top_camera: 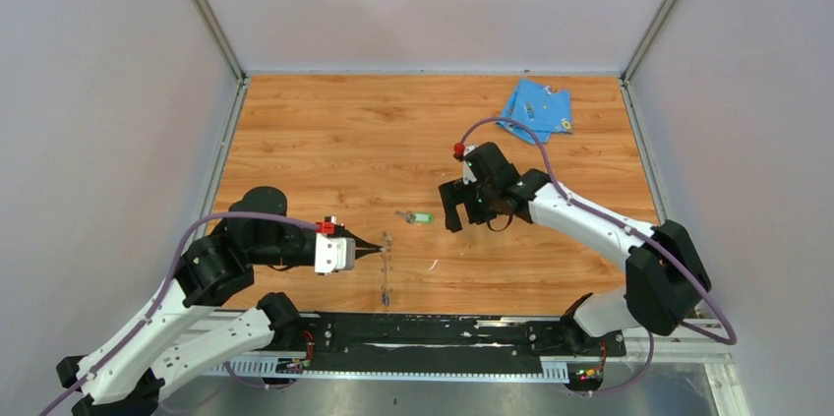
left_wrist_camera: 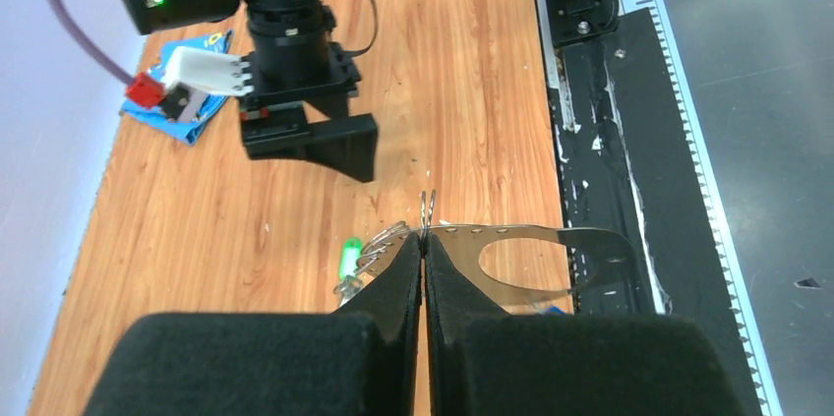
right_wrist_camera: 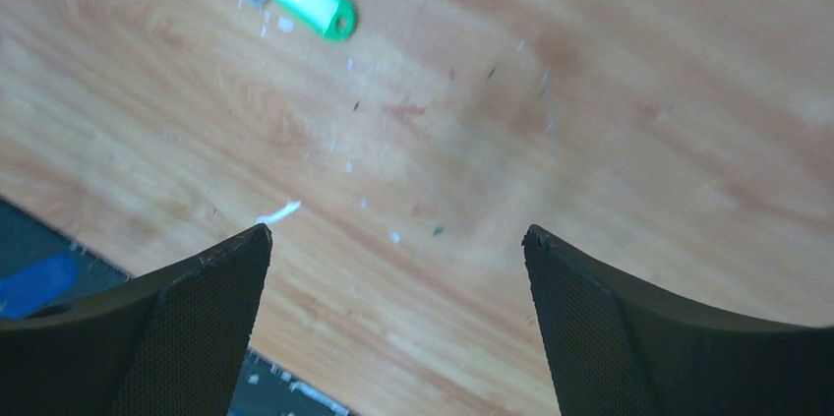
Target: Put the keys on the keyring
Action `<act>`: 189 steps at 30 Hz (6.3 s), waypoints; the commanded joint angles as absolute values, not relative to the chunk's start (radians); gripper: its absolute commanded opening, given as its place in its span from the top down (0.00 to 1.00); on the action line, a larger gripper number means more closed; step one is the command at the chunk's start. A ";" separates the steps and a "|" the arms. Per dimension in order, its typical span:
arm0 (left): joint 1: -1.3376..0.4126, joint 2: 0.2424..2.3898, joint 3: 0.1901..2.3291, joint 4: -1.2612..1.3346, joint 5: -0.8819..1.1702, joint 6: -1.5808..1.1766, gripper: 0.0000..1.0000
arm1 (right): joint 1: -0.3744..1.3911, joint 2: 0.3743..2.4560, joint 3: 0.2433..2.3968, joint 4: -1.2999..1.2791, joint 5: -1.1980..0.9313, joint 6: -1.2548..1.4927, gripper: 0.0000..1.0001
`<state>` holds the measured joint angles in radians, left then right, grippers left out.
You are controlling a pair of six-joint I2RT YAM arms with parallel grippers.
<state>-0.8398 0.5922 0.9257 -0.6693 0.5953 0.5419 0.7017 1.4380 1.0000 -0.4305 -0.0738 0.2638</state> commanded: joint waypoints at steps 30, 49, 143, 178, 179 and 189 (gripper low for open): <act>-0.836 0.570 0.933 -0.690 0.637 0.527 1.00 | 0.892 1.812 1.004 0.244 -0.018 0.100 0.42; -0.836 0.560 0.930 -0.689 0.627 0.514 1.00 | 0.925 1.837 1.000 0.228 0.000 0.072 0.64; -0.836 0.578 0.950 -0.667 0.709 0.479 1.00 | 0.762 1.440 0.572 0.198 -0.410 0.151 0.63; -0.836 0.571 0.946 -0.667 0.702 0.474 1.00 | 0.822 1.449 0.560 0.227 -0.310 0.119 0.83; -0.836 0.571 0.946 -0.668 0.703 0.475 1.00 | 0.822 1.457 0.568 0.217 -0.313 0.119 0.80; -0.836 0.566 0.942 -0.668 0.699 0.479 1.00 | 0.836 1.484 0.581 0.229 -0.325 0.129 0.72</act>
